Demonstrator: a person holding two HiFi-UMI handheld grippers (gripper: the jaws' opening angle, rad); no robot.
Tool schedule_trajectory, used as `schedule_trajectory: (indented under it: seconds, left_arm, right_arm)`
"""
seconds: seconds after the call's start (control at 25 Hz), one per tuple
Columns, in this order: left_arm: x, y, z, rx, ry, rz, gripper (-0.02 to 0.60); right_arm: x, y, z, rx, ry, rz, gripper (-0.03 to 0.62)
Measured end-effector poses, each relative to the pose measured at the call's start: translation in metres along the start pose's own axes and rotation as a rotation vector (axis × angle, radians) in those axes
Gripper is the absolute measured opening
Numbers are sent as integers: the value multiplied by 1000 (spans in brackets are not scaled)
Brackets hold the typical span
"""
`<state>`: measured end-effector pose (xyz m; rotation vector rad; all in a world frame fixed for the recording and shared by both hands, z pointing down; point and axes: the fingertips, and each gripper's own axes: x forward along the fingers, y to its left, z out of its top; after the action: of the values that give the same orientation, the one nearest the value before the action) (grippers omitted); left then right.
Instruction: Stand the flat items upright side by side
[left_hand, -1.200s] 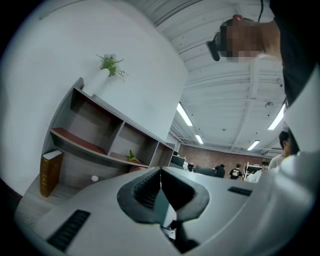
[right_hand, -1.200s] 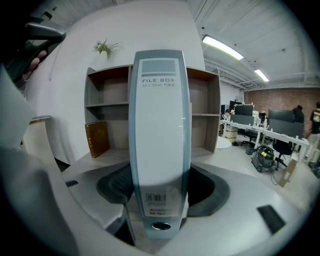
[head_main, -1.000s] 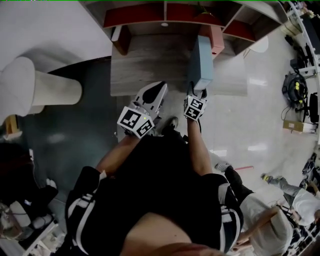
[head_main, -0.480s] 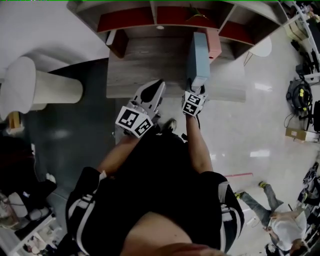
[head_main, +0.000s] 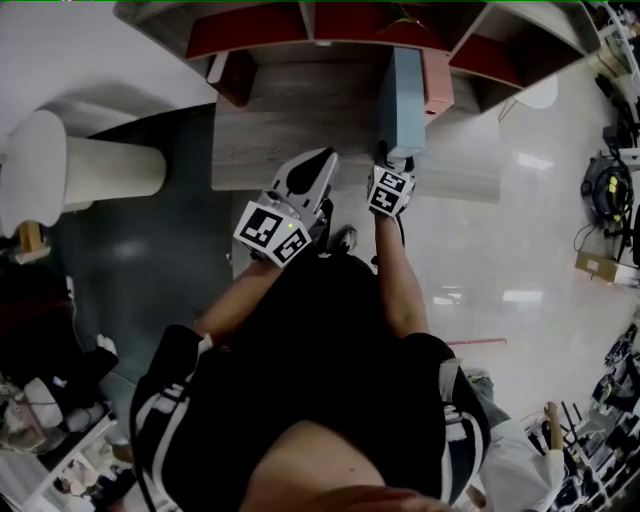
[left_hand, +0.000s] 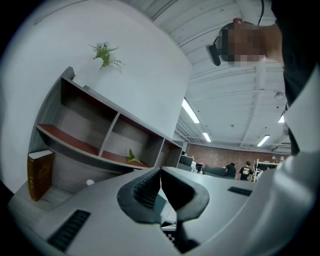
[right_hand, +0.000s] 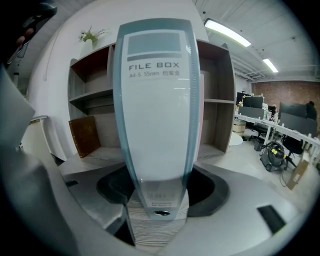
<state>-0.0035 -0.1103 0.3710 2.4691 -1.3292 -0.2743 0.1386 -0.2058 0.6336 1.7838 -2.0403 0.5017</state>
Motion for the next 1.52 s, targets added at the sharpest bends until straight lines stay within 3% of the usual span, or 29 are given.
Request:
schedule_trajectory:
  seconds: [0.72, 1.52]
  left_arm:
    - [62, 65, 7, -51, 26, -44, 26]
    - [75, 78, 5, -64, 41, -42, 26]
  right_arm:
    - [47, 3, 22, -6, 55, -33, 304]
    - [71, 0, 31, 36, 89, -45, 332]
